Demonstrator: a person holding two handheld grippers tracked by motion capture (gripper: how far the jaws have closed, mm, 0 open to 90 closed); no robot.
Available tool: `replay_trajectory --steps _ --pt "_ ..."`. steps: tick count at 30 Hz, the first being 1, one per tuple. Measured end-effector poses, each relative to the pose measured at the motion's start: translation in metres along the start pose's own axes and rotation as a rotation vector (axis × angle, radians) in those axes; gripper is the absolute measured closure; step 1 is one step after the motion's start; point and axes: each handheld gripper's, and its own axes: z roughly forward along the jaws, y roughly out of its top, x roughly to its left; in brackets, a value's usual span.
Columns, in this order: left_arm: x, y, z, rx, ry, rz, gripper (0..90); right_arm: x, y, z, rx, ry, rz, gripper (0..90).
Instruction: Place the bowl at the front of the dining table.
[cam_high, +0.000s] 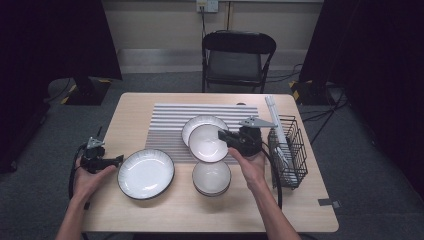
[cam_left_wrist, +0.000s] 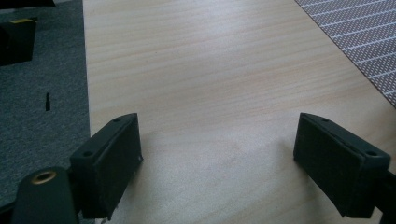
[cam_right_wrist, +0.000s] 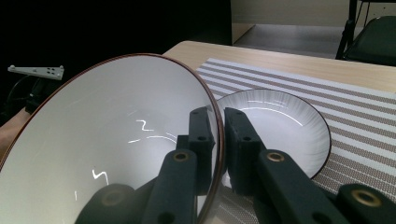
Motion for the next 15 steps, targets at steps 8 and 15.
replay_trajectory --steps 8,15 --pt "0.000 0.000 0.000 0.000 0.000 0.000 14.5 -0.002 0.006 0.012 0.015 -0.018 -0.012 82.3" --pt "0.000 0.000 0.000 0.000 0.000 0.000 14.5 -0.005 0.011 0.020 0.015 -0.032 -0.002 82.3"
